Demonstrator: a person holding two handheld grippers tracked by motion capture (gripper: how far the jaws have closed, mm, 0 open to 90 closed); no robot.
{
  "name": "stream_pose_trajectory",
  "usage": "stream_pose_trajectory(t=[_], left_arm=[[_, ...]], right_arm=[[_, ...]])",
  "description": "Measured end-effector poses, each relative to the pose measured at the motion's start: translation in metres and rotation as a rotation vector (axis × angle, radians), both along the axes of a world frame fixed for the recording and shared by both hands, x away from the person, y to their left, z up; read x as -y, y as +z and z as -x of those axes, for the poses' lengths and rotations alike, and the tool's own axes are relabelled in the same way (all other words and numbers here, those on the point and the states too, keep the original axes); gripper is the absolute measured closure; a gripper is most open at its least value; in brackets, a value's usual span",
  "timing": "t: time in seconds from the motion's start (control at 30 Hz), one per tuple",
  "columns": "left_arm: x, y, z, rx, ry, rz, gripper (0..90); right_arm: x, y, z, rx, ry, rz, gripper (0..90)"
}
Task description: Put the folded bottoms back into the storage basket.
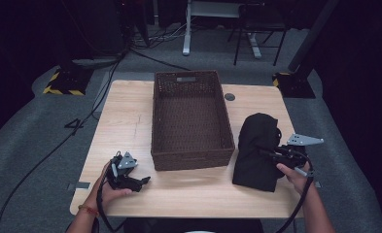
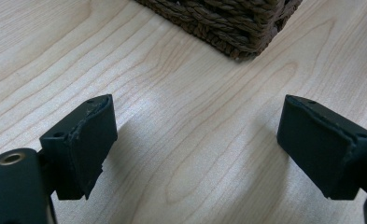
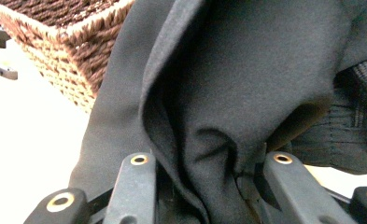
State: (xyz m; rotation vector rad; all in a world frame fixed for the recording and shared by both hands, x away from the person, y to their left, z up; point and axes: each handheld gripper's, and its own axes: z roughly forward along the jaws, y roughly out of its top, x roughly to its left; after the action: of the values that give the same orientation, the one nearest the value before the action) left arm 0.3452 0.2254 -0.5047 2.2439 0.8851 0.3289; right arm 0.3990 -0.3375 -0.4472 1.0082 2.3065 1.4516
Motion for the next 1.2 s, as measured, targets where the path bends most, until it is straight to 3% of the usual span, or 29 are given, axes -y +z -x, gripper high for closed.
stream_pose_trajectory(t=[0.4, 0.57, 1.2], left_arm=[[0.0, 0.0, 0.0, 0.003, 0.0, -0.002, 12.5], [0.0, 0.0, 0.0, 0.003, 0.0, -0.002, 12.5], [0.0, 0.0, 0.0, 0.005, -0.001, -0.004, 12.6]], right_arm=[[-0.002, 0.02, -0.001, 0.057, -0.014, -0.027, 67.8], [-0.003, 0.036, -0.003, 0.088, -0.021, -0.046, 67.8], [-0.008, 0.093, -0.012, 0.194, -0.041, -0.044, 67.7]])
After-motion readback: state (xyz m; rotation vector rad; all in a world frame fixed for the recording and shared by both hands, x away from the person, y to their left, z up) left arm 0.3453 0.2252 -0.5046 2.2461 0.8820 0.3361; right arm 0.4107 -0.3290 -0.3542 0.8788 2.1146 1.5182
